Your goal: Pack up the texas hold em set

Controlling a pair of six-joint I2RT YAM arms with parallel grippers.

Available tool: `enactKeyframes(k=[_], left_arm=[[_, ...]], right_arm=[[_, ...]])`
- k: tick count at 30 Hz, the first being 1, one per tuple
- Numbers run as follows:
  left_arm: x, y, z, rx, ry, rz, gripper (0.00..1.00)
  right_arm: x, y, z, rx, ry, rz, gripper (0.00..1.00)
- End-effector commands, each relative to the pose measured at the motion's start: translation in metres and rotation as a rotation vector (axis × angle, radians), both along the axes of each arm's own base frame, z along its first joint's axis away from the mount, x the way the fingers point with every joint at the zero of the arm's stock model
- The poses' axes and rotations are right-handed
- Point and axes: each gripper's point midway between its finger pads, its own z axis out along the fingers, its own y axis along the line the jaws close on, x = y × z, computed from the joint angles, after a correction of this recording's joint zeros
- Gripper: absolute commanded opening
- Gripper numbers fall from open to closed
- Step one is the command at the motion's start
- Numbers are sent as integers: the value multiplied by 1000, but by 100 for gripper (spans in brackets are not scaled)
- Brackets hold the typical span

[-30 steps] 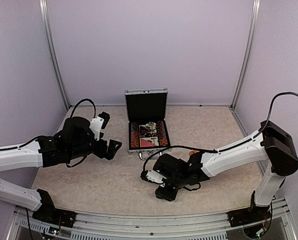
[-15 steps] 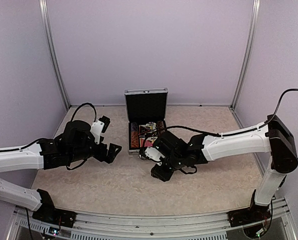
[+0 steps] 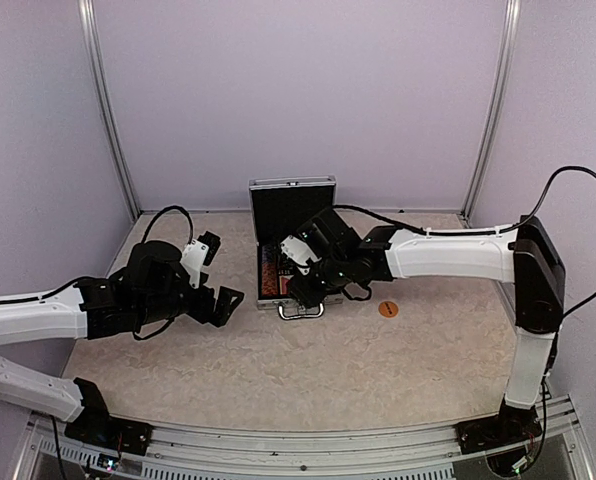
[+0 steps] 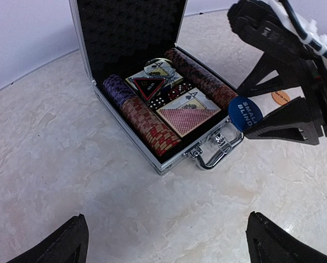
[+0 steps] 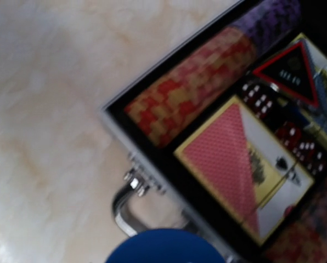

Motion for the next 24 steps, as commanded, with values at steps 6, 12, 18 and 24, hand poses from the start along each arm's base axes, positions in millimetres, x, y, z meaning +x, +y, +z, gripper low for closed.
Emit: enactKeyframes(k=[6,12,18,24], left_arm=[[1,-3,1,2,-15,-5,99],[4,-5,-1,9,-17,-7,99],[7,-10,-3,15,-12,-12,99],[8,-12,-7,18,-5,-15,99]], right_arm=[[45,4,-6,-20,-10,-20,54],[58,0,-18,-31,0,-32,54],[66,-3,-28,-28,11,-41,54],[76,1,-31,-13,-7,-47,54]])
